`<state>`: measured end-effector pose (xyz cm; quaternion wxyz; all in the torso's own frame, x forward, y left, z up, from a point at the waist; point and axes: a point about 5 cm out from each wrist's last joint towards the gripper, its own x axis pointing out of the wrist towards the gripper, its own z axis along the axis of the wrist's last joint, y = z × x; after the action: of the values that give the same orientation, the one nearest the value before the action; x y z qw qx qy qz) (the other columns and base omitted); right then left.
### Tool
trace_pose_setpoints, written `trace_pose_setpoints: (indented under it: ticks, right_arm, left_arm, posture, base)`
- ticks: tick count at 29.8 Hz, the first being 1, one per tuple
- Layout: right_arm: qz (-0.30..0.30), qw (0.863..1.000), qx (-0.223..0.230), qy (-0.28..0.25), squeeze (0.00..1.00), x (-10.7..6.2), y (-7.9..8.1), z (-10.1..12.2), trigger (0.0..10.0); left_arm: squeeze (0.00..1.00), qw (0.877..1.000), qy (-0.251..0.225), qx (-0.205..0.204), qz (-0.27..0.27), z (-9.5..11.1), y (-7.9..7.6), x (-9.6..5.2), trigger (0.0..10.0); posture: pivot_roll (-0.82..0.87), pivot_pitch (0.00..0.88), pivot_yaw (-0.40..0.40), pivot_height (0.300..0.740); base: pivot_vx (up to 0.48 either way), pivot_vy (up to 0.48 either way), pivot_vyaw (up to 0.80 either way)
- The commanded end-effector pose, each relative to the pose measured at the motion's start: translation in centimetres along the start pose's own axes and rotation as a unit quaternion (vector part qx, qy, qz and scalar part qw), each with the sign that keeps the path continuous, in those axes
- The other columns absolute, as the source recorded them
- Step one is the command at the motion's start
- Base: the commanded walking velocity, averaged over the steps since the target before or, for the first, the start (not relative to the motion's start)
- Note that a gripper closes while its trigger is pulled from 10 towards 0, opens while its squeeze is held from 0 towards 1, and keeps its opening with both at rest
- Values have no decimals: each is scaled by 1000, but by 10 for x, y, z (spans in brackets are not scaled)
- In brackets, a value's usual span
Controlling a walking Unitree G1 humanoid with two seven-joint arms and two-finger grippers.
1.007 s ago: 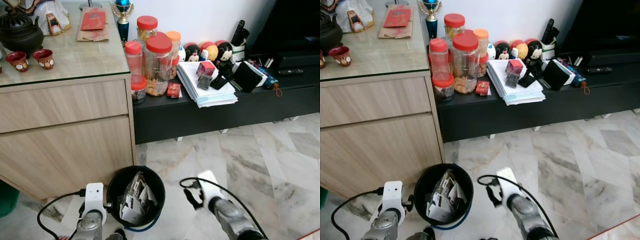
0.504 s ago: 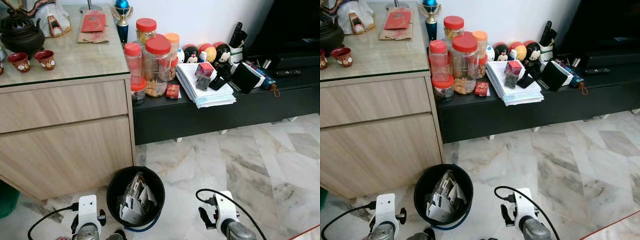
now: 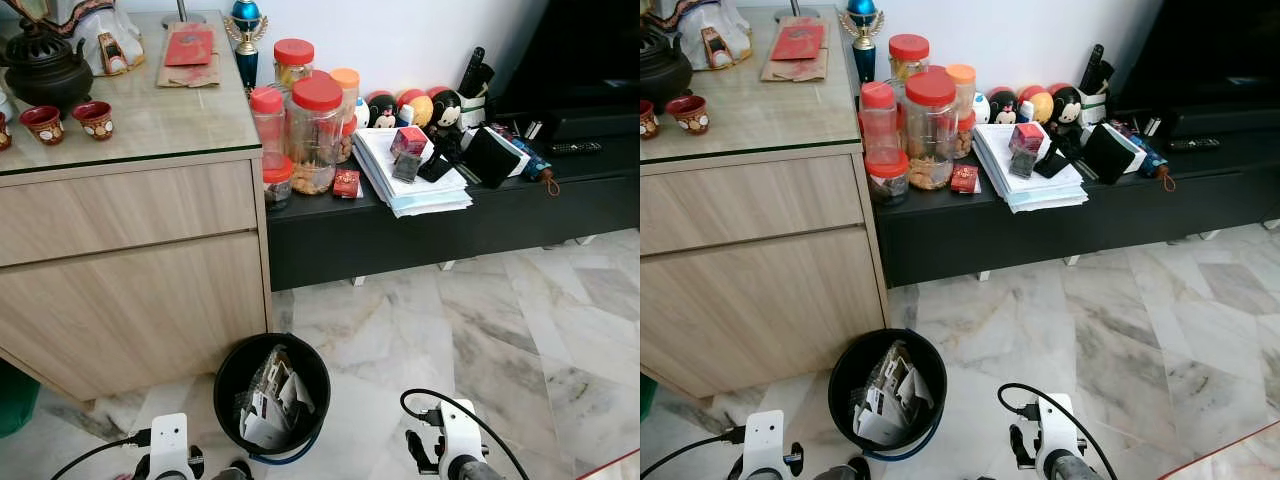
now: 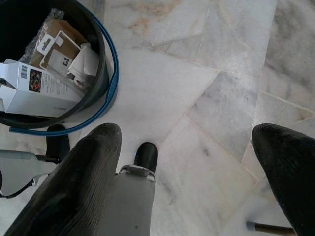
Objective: Picking trash to rubbish bin
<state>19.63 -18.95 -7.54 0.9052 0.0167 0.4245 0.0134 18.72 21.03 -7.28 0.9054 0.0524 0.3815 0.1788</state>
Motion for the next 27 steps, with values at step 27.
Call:
trace_pose_setpoints:
  ticks: [27]
  right_arm:
    - [-9, 1000, 12, 8, 0, -1, 0, -5, 10000]
  left_arm:
    - [0, 999, 38, 24, -9, -22, -3, -7, 10000]
  posture:
    - [28, 122, -85, 740]
  base:
    - [0, 0, 0]
